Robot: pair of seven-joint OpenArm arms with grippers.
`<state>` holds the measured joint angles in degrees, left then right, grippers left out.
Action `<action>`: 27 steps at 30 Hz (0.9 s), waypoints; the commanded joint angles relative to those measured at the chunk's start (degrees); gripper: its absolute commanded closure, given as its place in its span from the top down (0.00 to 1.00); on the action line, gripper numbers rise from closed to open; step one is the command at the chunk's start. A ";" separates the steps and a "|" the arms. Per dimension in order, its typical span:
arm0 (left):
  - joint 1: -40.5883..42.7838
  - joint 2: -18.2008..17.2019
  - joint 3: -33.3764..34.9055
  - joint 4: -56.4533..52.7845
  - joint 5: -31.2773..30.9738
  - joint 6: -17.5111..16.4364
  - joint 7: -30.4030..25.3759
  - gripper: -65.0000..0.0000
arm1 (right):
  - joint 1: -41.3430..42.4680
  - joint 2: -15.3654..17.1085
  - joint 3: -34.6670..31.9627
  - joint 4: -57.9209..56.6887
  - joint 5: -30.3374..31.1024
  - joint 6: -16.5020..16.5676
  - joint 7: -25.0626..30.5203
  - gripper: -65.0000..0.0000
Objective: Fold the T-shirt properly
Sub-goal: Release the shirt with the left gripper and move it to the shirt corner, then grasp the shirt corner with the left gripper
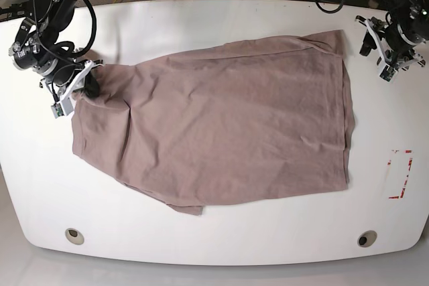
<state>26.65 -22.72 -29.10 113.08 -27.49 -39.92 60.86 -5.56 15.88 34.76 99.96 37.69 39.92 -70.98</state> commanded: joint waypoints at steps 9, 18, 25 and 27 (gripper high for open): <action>1.35 0.00 -0.74 -2.00 -15.64 -0.08 7.49 0.66 | 0.51 -0.36 0.18 0.92 0.68 0.08 0.96 0.00; -3.58 8.70 -0.22 -4.02 -17.31 -0.08 7.67 0.69 | 0.24 -1.33 0.18 0.92 0.59 0.08 0.96 0.00; -6.48 9.23 3.65 -4.81 -10.54 -0.08 7.49 0.69 | 0.24 -1.33 0.18 0.92 0.68 0.08 0.96 0.00; -7.27 9.23 4.79 -4.64 -6.49 -0.08 7.49 0.69 | 0.24 -1.33 0.18 0.92 0.77 0.08 0.96 0.00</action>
<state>20.29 -12.75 -24.99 107.37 -36.36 -39.92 69.36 -5.91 13.50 34.65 99.92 37.52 39.92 -71.00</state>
